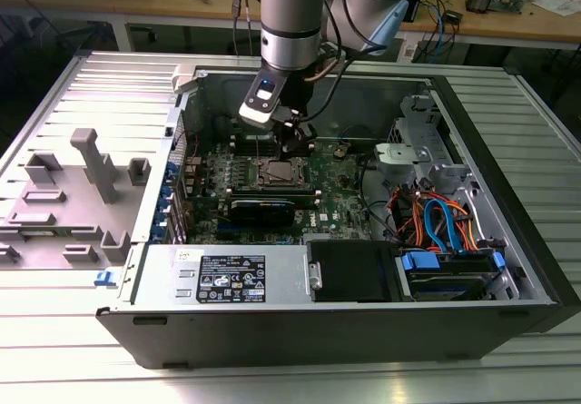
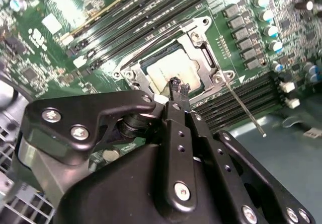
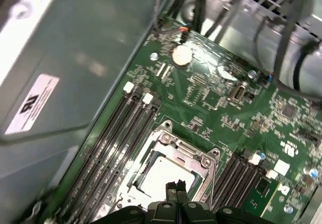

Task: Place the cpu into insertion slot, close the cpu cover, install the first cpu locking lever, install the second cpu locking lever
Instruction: 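Install the first cpu locking lever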

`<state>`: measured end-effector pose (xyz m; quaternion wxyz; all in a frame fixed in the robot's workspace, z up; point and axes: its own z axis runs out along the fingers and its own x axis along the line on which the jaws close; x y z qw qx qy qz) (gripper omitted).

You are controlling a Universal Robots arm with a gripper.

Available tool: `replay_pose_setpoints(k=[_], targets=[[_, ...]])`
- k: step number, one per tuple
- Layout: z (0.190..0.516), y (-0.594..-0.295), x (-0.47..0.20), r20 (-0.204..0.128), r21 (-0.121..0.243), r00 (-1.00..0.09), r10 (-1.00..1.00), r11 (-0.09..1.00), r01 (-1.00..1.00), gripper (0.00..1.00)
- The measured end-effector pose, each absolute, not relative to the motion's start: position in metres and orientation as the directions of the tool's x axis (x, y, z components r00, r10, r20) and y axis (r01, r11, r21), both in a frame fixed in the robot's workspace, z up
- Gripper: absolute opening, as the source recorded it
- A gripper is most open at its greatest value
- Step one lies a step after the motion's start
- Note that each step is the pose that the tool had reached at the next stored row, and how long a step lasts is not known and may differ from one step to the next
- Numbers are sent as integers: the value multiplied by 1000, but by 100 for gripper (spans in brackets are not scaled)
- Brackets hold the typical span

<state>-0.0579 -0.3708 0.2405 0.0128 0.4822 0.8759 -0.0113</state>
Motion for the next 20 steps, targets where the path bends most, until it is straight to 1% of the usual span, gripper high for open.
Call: replay_pose_setpoints(k=[11, 15, 18, 20], targets=[[241, -371, -58, -33, -8, -709, 705, 709, 705, 11], [241, -371, -58, -33, -8, -789, 614, 789, 614, 11], [241, -371, -58, -33, -8, -831, 555, 832, 555, 11], [241, -371, -58, -33, -8, -837, 546, 837, 546, 11]])
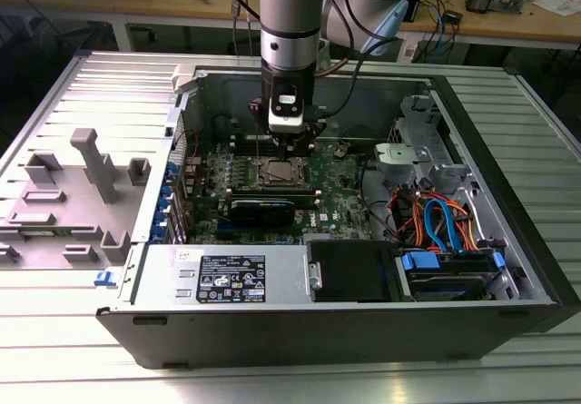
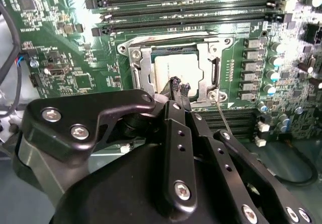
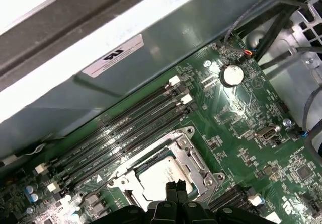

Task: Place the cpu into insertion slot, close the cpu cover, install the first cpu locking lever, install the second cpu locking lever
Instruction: 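Install the first cpu locking lever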

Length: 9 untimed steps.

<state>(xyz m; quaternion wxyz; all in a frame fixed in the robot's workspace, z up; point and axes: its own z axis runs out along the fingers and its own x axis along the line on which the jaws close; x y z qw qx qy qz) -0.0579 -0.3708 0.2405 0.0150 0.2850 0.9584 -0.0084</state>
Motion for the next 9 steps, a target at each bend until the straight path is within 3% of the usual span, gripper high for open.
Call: replay_pose_setpoints(k=[9], targets=[[241, -371, -58, -33, -8, -837, 546, 838, 546, 11]])
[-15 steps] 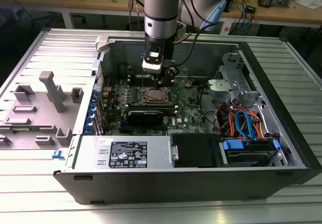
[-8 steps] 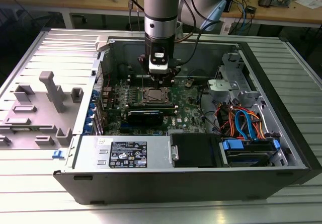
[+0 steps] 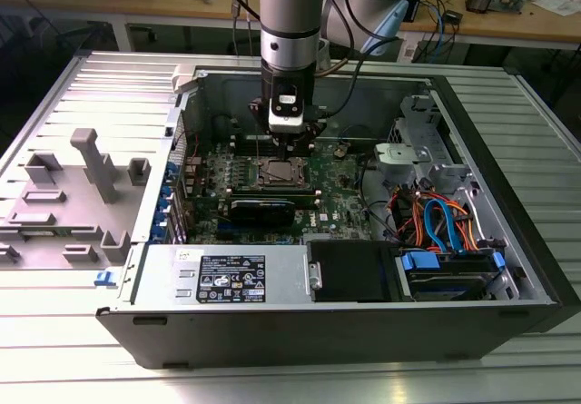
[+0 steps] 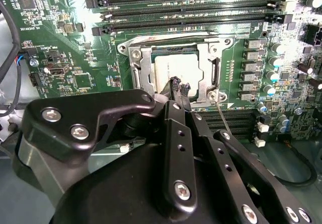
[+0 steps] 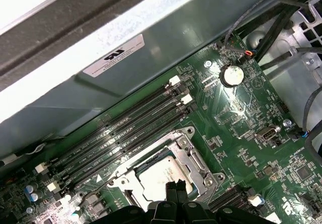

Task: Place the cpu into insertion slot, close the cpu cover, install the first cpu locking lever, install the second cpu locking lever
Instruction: 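Install the first cpu locking lever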

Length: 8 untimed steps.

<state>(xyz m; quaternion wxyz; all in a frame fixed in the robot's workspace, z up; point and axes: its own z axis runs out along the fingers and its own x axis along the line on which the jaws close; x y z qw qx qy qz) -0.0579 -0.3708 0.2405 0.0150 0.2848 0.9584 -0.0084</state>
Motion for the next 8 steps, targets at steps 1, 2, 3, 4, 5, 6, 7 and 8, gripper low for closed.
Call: replay_pose_setpoints(k=[1, 2, 3, 4, 5, 6, 7, 8], targets=[[241, -371, -58, -33, -7, -837, 546, 838, 546, 11], [241, -371, -58, -33, -8, -837, 546, 838, 546, 11], [241, -371, -58, -33, -7, -837, 546, 838, 546, 11], [241, -371, -58, -33, -7, -838, 545, 838, 546, 11], [241, -371, -58, -33, -8, -838, 544, 839, 545, 11], [241, -371, -59, -33, -8, -840, 542, 840, 543, 11], [241, -371, -59, -33, -7, -854, 519, 854, 519, 11], [241, -371, -59, -33, -8, -864, 502, 864, 503, 11]])
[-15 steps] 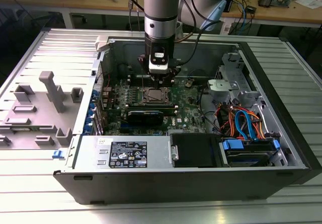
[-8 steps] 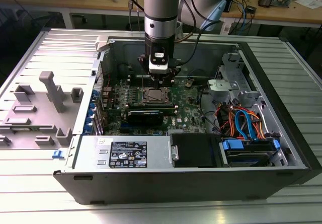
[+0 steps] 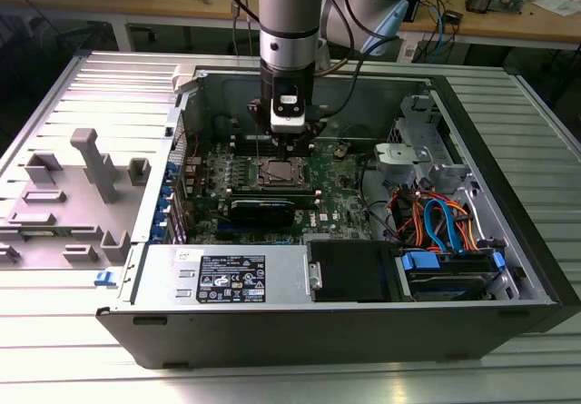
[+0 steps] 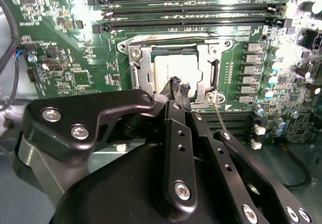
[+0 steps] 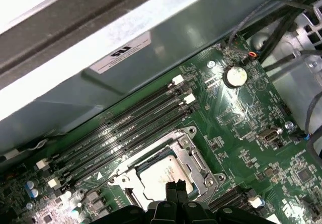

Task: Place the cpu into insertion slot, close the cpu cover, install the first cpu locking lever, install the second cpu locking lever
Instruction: 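Install the first cpu locking lever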

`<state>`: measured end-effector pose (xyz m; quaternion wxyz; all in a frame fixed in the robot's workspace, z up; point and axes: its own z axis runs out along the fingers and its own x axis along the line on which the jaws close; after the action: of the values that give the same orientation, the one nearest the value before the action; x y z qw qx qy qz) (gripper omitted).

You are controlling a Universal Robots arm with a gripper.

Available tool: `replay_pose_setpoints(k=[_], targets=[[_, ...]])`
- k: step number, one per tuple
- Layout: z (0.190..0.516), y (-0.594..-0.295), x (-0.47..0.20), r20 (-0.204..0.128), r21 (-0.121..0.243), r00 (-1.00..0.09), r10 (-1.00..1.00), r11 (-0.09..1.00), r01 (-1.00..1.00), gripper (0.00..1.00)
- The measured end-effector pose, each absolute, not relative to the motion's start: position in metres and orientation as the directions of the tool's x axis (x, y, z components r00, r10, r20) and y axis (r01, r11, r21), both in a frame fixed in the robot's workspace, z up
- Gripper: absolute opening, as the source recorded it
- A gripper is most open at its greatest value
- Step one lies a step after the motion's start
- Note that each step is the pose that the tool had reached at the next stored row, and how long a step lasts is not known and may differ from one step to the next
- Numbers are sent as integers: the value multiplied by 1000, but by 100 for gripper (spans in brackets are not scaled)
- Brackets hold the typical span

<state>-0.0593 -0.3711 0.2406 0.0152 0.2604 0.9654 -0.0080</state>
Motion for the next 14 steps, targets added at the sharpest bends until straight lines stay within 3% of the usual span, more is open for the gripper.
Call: replay_pose_setpoints(k=[14], targets=[[254, -371, -60, -34, -7, -963, 267, 964, 267, 11]])
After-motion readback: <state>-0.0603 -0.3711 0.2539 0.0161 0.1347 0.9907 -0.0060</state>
